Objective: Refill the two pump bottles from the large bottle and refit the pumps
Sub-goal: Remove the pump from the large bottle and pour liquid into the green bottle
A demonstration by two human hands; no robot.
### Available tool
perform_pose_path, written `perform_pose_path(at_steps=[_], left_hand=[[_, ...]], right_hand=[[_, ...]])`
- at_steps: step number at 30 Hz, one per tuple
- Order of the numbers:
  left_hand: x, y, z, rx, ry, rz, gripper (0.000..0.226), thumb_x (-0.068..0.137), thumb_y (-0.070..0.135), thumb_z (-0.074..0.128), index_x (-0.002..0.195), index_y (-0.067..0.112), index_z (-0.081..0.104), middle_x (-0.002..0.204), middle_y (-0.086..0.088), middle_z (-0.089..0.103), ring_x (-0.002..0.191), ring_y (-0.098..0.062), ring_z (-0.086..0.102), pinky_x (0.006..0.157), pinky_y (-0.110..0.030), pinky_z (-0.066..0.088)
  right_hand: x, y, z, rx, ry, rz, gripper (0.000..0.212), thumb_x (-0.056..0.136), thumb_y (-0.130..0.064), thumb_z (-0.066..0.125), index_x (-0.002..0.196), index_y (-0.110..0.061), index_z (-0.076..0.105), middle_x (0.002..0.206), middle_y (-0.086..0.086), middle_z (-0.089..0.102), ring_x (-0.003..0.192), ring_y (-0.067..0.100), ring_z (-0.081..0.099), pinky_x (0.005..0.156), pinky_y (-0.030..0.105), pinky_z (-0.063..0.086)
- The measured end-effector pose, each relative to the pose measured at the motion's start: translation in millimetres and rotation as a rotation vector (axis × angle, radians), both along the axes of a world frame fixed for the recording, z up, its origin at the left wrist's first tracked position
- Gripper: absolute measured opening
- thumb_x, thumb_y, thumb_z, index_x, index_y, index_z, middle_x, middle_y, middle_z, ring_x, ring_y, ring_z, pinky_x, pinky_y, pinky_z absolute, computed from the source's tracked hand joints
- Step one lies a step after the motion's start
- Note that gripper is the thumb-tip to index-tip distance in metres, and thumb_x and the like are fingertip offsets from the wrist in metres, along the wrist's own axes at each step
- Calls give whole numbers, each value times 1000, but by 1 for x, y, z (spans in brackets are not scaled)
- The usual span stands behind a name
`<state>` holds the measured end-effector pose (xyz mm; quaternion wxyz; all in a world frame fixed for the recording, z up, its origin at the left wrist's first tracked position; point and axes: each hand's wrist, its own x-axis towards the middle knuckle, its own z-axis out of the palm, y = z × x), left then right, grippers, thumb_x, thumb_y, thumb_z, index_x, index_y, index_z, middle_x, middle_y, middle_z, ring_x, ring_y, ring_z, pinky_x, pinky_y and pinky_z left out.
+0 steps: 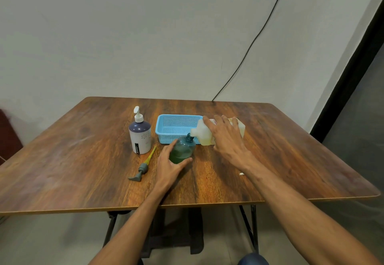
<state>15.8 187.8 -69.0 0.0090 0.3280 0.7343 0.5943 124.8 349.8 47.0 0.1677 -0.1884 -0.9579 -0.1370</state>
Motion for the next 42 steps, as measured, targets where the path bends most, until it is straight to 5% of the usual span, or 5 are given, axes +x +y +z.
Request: perform_pose_path(at_steps=[7, 22, 33, 42], left_hand=[[0, 0, 1, -1, -2, 8, 83, 75, 33, 87, 146, 28, 44, 132, 15, 46, 123, -5, 46, 103, -27, 41], [2, 0, 2, 8, -4, 13, 82, 75, 32, 87, 145, 28, 45, 132, 13, 48, 122, -4, 47, 95, -14, 38], [0, 0, 0, 0, -6, 21, 84, 75, 35, 87, 147, 25, 45, 140, 5, 52, 127, -9, 49, 106, -30, 44], [-1, 0, 0, 7, -6, 17, 84, 74, 35, 87, 146, 28, 45, 137, 8, 51, 124, -6, 48, 102, -24, 42]], right_hand=[[0, 0, 1, -3, -7, 0, 96, 75, -23, 84, 153, -25, 28, 146, 14, 47, 137, 38, 41, 112, 64, 28], [0, -2, 3, 12, -11, -3, 93, 78, -19, 79, 154, -25, 25, 148, 13, 44, 138, 37, 39, 113, 63, 27], [-1, -3, 5, 25, -13, -9, 92, 79, -20, 78, 154, -26, 26, 147, 13, 45, 137, 38, 39, 112, 63, 27], [-1, -3, 3, 25, 8, 0, 93, 77, -18, 80, 153, -25, 27, 147, 15, 47, 137, 39, 41, 112, 65, 28]])
